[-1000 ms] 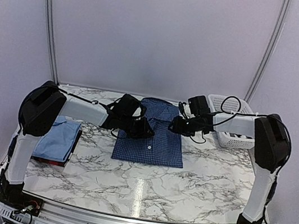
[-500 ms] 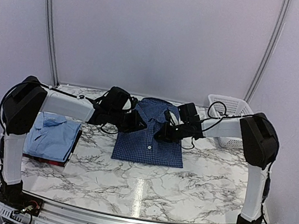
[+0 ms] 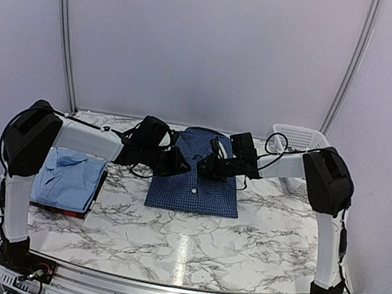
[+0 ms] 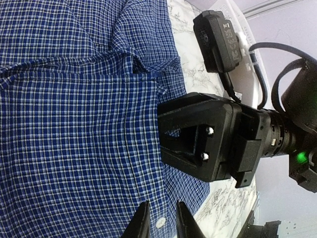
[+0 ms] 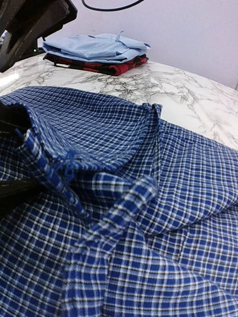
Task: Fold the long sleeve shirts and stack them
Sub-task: Smooth out the 2/3-rectangle-folded shirt at the center of the board.
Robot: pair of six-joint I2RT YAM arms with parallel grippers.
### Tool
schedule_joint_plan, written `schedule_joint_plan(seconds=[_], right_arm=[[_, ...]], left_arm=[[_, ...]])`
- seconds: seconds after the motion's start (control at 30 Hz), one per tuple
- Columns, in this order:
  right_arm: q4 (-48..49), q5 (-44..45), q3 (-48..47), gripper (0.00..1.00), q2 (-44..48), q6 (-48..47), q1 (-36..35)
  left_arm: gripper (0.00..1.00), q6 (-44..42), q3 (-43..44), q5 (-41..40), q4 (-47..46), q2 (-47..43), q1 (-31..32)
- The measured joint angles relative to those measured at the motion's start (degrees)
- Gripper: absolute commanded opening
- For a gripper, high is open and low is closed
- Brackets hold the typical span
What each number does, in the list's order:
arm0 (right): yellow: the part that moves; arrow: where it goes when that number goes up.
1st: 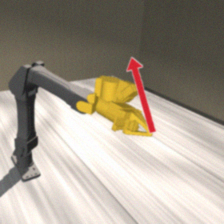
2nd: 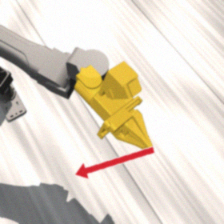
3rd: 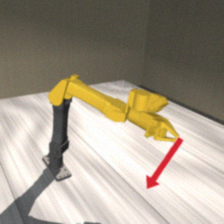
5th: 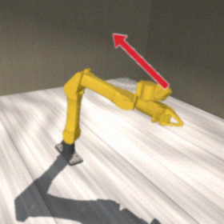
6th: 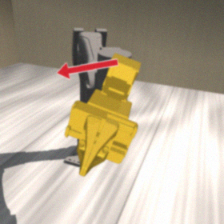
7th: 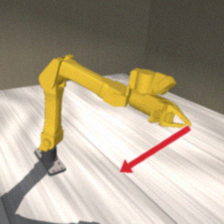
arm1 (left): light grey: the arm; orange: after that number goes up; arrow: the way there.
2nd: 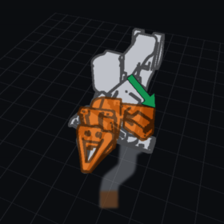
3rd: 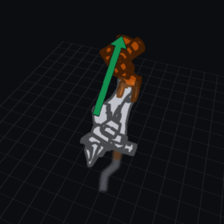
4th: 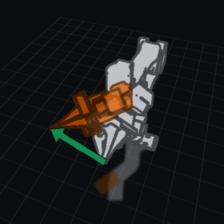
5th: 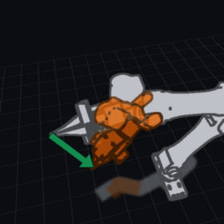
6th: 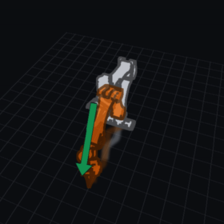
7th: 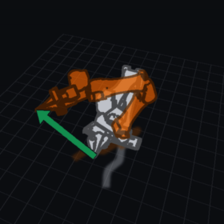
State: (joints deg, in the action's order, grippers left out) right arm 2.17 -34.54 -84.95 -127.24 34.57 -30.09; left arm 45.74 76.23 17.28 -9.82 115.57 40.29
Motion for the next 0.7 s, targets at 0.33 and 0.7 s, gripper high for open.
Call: schedule_joint_plan(seconds=[0.33,0.7], right_arm=[[4.90,-1.16,-0.90,0.28,-3.63,3.93,2.47],[8.52,-1.60,-7.08,0.32,-7.39,7.23,3.39]], left_arm=[[0.19,0.09,0.00,0.76,-0.02,0.13,0.00],[0.18,0.33,0.00,1.64,-0.22,4.31,0.68]])
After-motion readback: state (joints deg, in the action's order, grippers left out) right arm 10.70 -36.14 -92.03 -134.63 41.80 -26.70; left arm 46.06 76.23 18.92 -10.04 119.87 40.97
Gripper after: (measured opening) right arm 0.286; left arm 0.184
